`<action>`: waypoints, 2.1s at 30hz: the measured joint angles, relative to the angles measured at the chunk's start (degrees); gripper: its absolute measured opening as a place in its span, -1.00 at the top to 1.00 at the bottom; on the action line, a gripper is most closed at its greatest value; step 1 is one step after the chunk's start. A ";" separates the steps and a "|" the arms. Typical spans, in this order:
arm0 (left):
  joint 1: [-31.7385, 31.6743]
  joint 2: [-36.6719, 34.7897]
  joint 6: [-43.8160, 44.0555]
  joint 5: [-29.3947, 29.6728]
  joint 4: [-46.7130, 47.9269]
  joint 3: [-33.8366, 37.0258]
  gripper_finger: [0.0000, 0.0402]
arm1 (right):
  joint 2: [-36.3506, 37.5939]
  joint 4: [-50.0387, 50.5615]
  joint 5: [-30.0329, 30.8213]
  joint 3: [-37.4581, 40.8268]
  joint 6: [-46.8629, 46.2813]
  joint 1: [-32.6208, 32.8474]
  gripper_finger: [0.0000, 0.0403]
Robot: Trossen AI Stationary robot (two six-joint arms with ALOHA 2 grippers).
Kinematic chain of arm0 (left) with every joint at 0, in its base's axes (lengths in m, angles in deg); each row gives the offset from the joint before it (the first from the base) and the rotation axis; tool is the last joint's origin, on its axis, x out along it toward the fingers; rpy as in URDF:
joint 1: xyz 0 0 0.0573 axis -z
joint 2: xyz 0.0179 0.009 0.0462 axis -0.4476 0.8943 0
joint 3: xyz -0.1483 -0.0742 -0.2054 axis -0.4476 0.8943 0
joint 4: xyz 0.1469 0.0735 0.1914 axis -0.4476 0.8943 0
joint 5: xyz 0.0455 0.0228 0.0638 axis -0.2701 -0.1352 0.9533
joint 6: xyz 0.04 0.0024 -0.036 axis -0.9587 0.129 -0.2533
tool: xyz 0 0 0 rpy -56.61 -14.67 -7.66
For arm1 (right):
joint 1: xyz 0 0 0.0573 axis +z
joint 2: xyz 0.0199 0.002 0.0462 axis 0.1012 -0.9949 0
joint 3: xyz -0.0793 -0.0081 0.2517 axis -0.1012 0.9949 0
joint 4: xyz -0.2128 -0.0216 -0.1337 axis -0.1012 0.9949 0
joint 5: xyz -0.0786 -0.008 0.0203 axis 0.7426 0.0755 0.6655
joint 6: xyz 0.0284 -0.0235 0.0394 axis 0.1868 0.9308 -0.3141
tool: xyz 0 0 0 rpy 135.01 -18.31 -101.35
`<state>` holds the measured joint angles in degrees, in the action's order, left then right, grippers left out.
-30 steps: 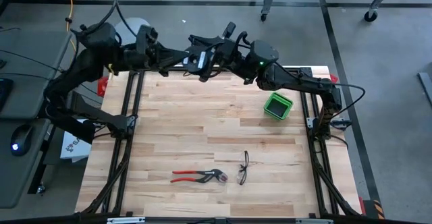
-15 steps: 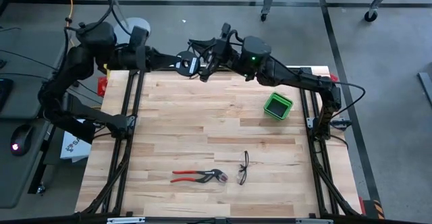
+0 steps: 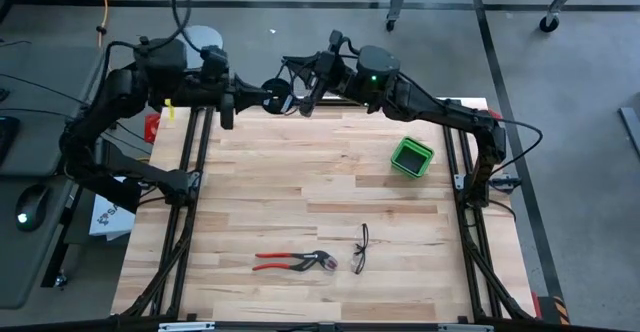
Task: Coil cords
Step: Coil the black wire on the black spool
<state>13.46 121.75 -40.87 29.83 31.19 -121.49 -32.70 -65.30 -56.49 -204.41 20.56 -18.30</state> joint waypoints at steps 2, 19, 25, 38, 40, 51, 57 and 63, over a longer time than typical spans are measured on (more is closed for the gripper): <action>0.02 0.08 -2.48 0.90 1.91 0.00 1.00 | 0.00 0.94 -0.81 0.00 -0.07 -0.31 1.00; 0.26 0.56 -30.37 19.75 -0.15 -0.09 1.00 | 0.69 6.70 -1.30 -0.04 -2.34 -2.52 1.00; 0.24 0.74 -34.01 19.62 -6.63 -0.09 1.00 | 0.83 7.73 -1.64 -0.04 -8.04 -2.73 0.99; 3.02 0.69 -34.00 18.33 -18.14 -0.20 1.00 | 0.76 14.79 -2.70 -0.02 -21.60 -2.49 0.43; 3.67 0.67 -33.65 18.27 -20.08 -0.20 1.00 | 0.72 15.49 -2.91 0.00 -21.61 -2.19 0.37; 5.58 0.65 -29.86 18.29 -23.39 -0.20 1.00 | 0.74 16.22 -2.97 0.00 -21.27 -1.27 0.33; 6.72 0.65 -27.50 18.29 -25.09 -0.20 1.00 | 0.74 16.76 -3.16 0.00 -20.37 -1.29 0.33; 7.37 0.65 -27.48 18.29 -25.94 -0.20 1.00 | 0.80 17.77 -3.34 0.02 -18.07 -0.17 0.38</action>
<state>20.83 122.40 -68.35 48.12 5.25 -121.69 -31.90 -47.53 -59.84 -204.39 2.49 -18.47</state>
